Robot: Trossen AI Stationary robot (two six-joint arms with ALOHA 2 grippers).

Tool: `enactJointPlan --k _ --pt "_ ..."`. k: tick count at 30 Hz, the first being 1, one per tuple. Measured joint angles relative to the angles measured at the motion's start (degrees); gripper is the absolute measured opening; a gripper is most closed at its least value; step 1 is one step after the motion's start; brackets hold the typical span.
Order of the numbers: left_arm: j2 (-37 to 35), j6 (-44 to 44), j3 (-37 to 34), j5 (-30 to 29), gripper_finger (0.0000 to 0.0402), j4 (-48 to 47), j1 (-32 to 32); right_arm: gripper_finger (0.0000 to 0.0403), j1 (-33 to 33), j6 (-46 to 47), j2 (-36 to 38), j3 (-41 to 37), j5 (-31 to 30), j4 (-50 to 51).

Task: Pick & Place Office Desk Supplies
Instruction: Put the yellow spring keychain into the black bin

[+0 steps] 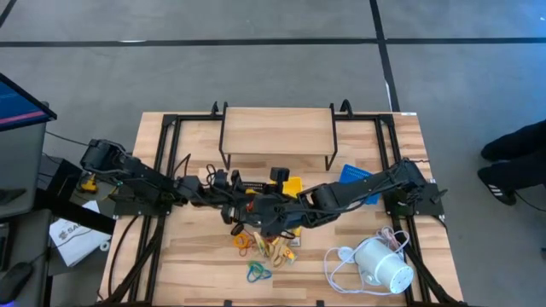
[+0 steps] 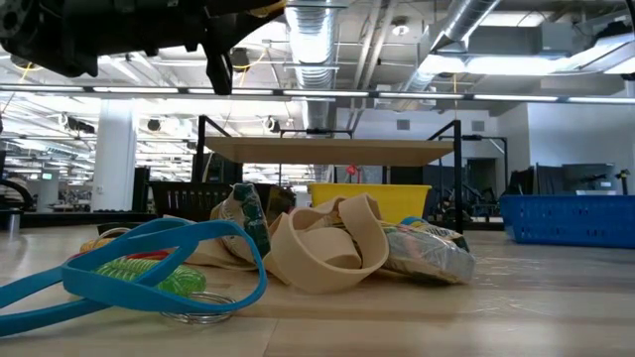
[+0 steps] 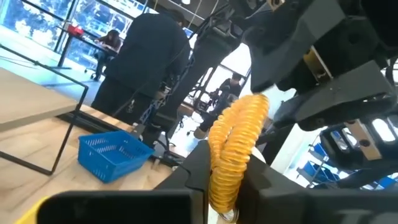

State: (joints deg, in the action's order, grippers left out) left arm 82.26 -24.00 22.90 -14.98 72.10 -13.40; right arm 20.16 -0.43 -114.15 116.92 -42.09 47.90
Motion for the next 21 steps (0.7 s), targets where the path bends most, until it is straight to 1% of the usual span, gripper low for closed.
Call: enactJointPlan --k 4,7,9,13,14,15,17,18,21 --pt "-0.04 0.21 -0.09 -0.04 0.0020 -1.68 -0.01 0.0107 -0.01 0.08 0.00 0.00 -0.24 0.42" --pt "-0.04 0.21 -0.11 -2.07 0.0020 -8.12 -0.09 0.0119 0.39 3.08 0.00 0.02 -1.76 5.21" --pt "-0.04 -0.35 -0.13 -5.54 0.0020 -14.78 -0.46 0.0125 1.06 7.39 0.02 0.02 -4.29 11.99" --pt "-0.02 -1.81 -0.15 -16.95 0.0020 -28.53 -1.04 0.0132 2.55 17.41 0.02 0.02 -8.36 24.23" --pt "-0.02 -2.53 -0.16 -19.01 0.0020 -31.51 -0.94 0.0134 2.78 19.55 -0.02 0.02 -8.84 26.11" --pt "-0.02 -3.52 -0.17 -19.71 0.0020 -34.29 -0.50 0.0135 3.02 21.37 -0.08 0.02 -8.95 27.42" --pt "-0.02 -5.21 -0.17 -18.21 0.0024 -38.41 0.56 0.0138 3.35 23.61 -0.17 0.02 -8.95 29.19" --pt "-0.02 -5.37 -0.17 -16.02 0.0035 -39.90 1.05 0.0139 3.56 24.14 -0.20 0.02 -8.97 29.41" --pt "-0.03 -5.85 -0.17 -10.81 0.0091 -41.22 1.72 0.0144 3.92 24.29 -0.20 0.02 -8.95 29.44"
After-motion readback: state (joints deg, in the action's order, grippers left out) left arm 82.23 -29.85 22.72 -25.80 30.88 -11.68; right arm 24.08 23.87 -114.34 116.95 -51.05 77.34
